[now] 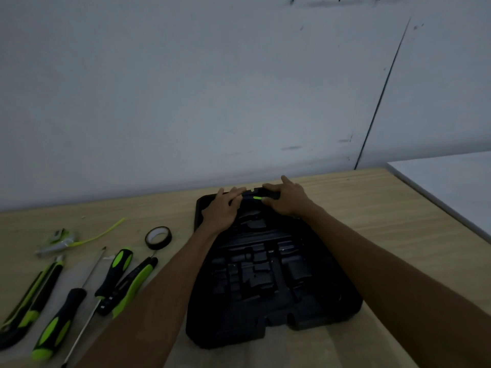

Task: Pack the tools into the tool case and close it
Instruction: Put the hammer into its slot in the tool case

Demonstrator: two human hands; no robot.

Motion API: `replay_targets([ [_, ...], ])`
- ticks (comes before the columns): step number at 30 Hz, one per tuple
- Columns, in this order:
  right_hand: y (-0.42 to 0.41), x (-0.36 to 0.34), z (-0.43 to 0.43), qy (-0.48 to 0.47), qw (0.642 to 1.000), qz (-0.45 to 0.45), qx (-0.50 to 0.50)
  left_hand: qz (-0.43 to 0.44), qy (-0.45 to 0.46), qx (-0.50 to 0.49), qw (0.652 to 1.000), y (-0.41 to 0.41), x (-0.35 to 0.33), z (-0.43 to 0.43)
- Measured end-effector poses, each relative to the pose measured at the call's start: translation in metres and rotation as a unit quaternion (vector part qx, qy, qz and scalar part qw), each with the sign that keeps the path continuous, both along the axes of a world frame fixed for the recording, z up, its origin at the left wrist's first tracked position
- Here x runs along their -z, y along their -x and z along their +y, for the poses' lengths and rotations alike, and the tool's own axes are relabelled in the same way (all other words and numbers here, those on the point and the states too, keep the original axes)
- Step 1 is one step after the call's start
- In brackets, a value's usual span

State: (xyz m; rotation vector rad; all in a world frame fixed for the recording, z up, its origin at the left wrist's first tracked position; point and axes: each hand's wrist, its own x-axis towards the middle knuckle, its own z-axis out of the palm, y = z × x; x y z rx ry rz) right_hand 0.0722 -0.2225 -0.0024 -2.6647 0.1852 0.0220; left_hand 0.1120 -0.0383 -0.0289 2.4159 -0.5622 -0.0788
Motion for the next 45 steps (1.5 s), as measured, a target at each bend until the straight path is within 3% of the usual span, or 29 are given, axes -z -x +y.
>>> replay_targets([
  [12, -0.014, -0.007, 0.000, 0.025, 0.999, 0.033, 0.033, 0.010, 0.005, -0.019, 1.000, -0.008, 0.006, -0.001],
  [17, -0.026, -0.005, 0.007, 0.035, 0.996, 0.057, 0.056, -0.005, -0.070, -0.040, 0.997, -0.006, 0.006, -0.005],
  [20, -0.027, -0.006, 0.004, 0.019, 0.996, 0.058, 0.065, -0.001, -0.061, -0.044, 0.997, -0.005, 0.005, -0.006],
  [32, -0.005, 0.015, -0.006, -0.003, 1.000, -0.003, 0.014, -0.020, -0.083, -0.026, 0.996, 0.013, -0.002, -0.011],
  [36, 0.005, 0.018, -0.003, 0.013, 0.999, -0.048, 0.017, -0.102, -0.024, -0.102, 0.989, 0.031, -0.007, -0.014],
  [40, 0.011, 0.018, 0.001, 0.039, 0.993, -0.110, 0.033, -0.204, -0.064, -0.164, 0.963, 0.052, -0.020, -0.012],
  [45, 0.012, 0.019, 0.003, 0.014, 0.990, -0.130, 0.043, -0.140, -0.104, -0.116, 0.978, 0.071, -0.017, 0.001],
])
